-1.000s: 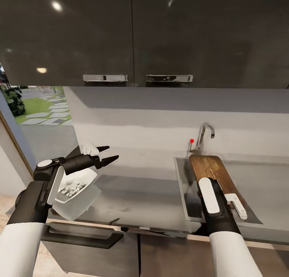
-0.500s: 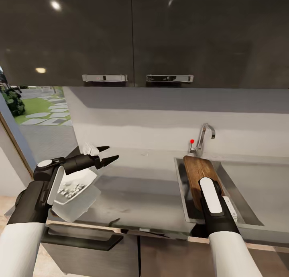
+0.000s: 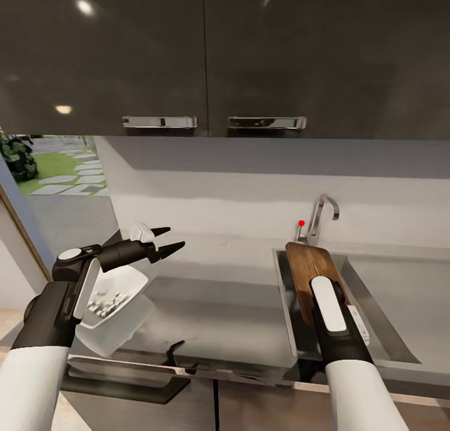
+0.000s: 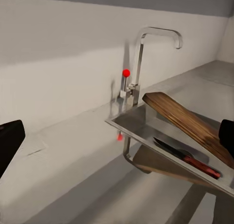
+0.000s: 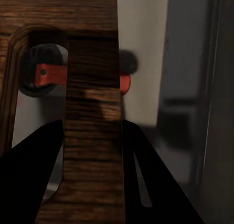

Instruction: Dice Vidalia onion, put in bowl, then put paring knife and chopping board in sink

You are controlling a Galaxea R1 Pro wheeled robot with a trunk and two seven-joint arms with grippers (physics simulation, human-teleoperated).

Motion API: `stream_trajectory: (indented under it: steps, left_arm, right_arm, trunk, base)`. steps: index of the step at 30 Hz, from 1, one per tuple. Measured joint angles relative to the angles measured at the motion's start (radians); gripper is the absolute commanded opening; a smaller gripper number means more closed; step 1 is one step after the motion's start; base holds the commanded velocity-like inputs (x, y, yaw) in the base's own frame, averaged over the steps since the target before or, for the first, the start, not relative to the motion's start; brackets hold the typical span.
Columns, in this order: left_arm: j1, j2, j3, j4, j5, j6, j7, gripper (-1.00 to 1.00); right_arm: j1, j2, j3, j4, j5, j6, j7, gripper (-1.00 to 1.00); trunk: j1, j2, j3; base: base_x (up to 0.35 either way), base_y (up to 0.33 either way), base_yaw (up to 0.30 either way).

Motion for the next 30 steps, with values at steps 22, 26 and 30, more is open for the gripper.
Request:
stream_trajectory:
  steps: [22,26,30]
  left_arm:
    - [0.001,0.0,0.0,0.0,0.0,0.0,-0.001,1.0]
    - [0.0,0.0,0.0,0.0,0.0,0.0,-0.001,1.0]
    - [0.0,0.0,0.0,0.0,0.0,0.0,-0.001,1.0]
  right_arm:
    - [0.001,-0.014,-0.007,0.074,0.0,-0.001,0.042,-1.0]
    - [0.0,-0.018,-0.007,0.078,0.0,-0.001,0.049,-1.0]
    - [0.001,-0.03,-0.007,0.078,0.001,-0.002,0.049,-1.0]
  trunk:
    - [0.0,0.0,0.0]
    - [0.0,0.0,0.0]
    - [0.0,0.0,-0.001]
  base:
    - [0.0,0.0,0.0]
    - [0.0,0.0,0.0]
    - [0.0,0.0,0.0]
